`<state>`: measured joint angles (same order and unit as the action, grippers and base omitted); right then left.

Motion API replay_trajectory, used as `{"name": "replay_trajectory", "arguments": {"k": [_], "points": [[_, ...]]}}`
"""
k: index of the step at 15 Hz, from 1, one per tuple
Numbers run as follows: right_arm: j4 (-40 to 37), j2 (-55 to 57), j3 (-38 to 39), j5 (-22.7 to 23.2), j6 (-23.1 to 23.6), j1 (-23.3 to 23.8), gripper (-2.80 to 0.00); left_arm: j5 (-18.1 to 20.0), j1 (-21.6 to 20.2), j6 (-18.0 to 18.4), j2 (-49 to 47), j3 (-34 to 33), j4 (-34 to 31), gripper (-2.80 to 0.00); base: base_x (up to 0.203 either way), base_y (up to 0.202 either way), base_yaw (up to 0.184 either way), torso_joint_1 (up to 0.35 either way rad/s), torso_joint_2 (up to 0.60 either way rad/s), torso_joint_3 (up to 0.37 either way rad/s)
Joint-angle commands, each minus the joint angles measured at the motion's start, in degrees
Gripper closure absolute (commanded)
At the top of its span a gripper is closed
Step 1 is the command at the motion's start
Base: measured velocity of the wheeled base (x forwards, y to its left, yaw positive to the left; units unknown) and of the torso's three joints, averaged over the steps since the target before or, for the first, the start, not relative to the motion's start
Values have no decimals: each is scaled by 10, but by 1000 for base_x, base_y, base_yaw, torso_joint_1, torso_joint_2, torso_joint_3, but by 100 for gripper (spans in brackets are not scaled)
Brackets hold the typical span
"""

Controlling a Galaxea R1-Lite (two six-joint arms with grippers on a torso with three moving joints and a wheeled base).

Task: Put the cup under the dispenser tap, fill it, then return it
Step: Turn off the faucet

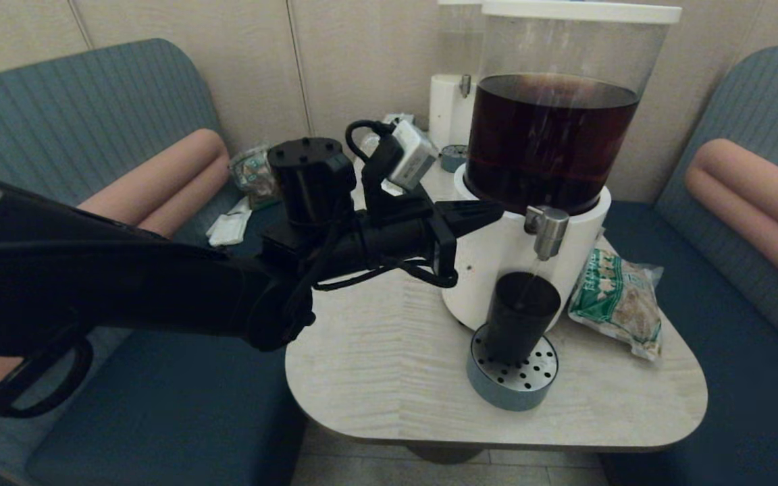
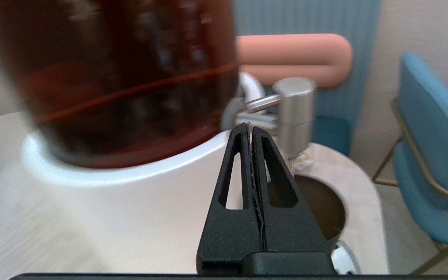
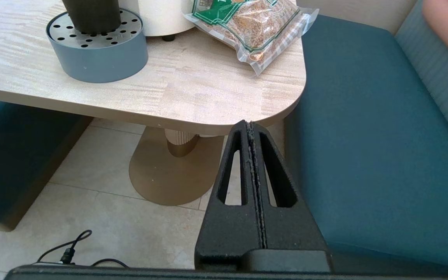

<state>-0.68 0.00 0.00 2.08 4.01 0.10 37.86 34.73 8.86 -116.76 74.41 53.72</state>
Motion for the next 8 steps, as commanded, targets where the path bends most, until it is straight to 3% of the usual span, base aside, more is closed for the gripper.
{"name": "replay_trajectory", "arguments": {"k": [1,8], "points": [[0,1,0,0,0,0,0,3,5,0,-7,4,3,0,0,0,0,0,0,0],[0,1,0,0,0,0,0,2,16,-9,-36,51,2,0,0,0,0,0,0,0]]}}
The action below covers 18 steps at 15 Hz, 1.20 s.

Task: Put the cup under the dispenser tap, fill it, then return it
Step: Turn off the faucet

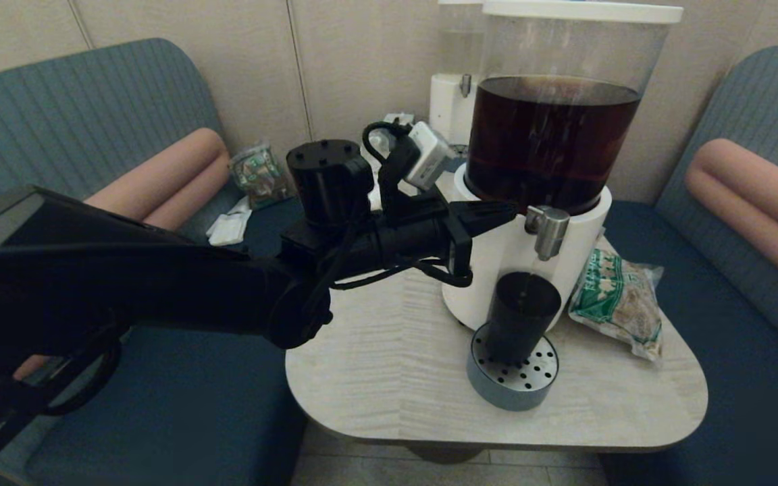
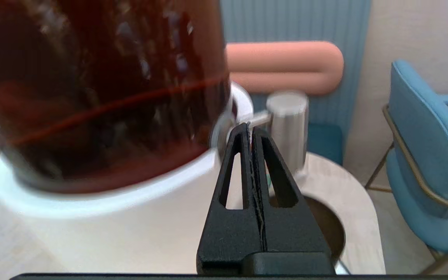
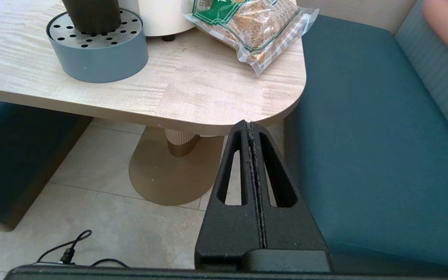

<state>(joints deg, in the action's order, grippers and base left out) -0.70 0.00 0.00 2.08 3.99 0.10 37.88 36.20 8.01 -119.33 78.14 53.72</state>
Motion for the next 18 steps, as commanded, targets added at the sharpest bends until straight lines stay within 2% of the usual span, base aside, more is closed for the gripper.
{"name": "replay_trajectory", "arguments": {"k": [1,18], "points": [[0,1,0,0,0,0,0,2,3,-4,-16,19,2,0,0,0,0,0,0,0],[0,1,0,0,0,0,0,2,22,-13,-97,115,-1,0,0,0,0,0,0,0]]}}
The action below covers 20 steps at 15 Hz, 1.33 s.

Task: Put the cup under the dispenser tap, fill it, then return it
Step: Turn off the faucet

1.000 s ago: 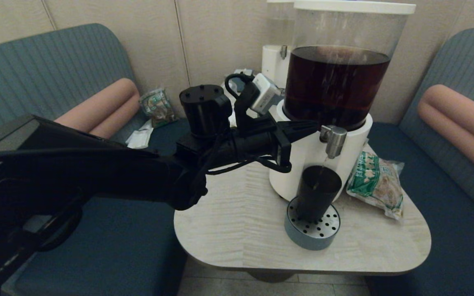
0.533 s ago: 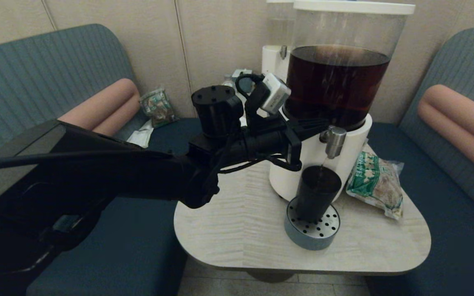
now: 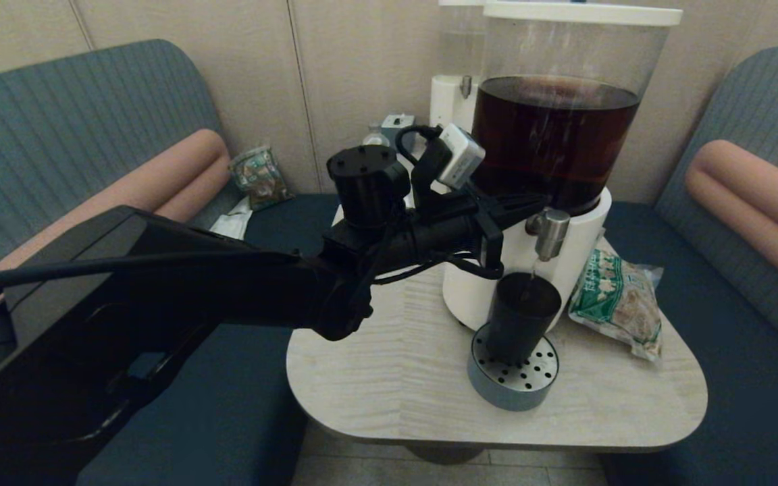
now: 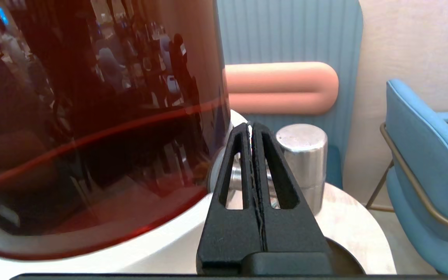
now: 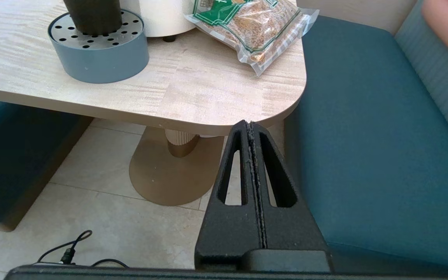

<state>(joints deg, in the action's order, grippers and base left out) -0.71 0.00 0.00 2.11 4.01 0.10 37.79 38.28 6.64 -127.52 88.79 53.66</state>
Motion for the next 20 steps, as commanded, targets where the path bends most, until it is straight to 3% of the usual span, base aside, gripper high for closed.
{"name": "replay_trajectory", "arguments": {"k": [1,20], "points": [[0,1,0,0,0,0,0,3,1,0,-22,15,0,0,0,0,0,0,0,0],[0,1,0,0,0,0,0,11,13,-4,-69,52,1,0,0,0,0,0,0,0]]}}
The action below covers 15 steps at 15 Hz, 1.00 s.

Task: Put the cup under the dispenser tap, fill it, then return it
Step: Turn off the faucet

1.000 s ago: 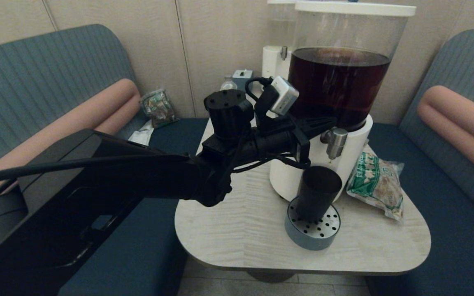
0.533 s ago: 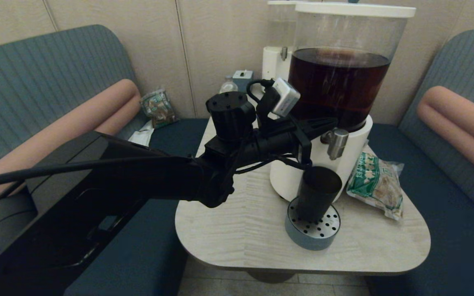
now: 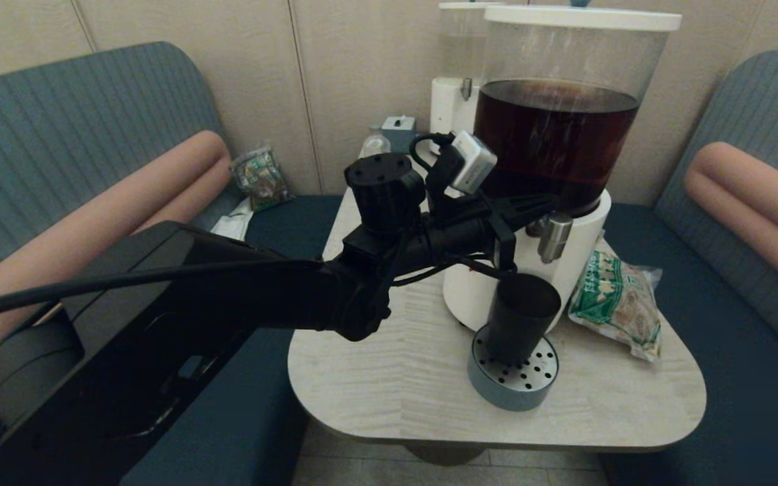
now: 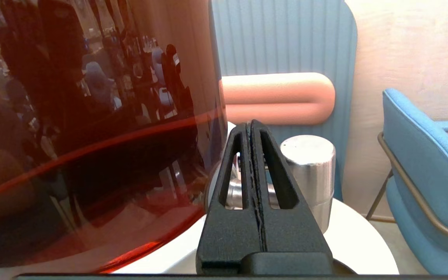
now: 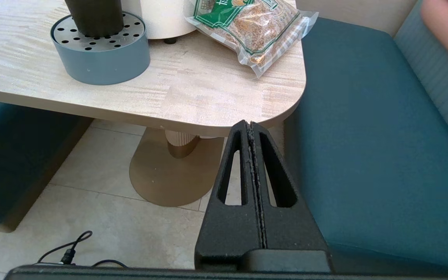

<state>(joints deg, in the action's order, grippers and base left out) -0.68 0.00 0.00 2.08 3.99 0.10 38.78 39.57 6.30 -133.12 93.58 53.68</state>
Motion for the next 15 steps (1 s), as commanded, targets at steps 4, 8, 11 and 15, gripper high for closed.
{"name": "replay_trajectory", "arguments": {"k": [4,8,11,15], "points": [[0,1,0,0,1,0,0,7,0,-16,-20,27,-1,0,0,0,0,0,0,0],[0,1,0,0,1,0,0,10,0,-20,-34,44,-4,0,0,0,0,0,0,0],[0,1,0,0,1,0,0,10,0,-23,-27,38,-3,0,0,0,0,0,0,0],[0,1,0,0,1,0,0,9,0,-29,21,36,-7,0,0,0,0,0,0,0]]}}
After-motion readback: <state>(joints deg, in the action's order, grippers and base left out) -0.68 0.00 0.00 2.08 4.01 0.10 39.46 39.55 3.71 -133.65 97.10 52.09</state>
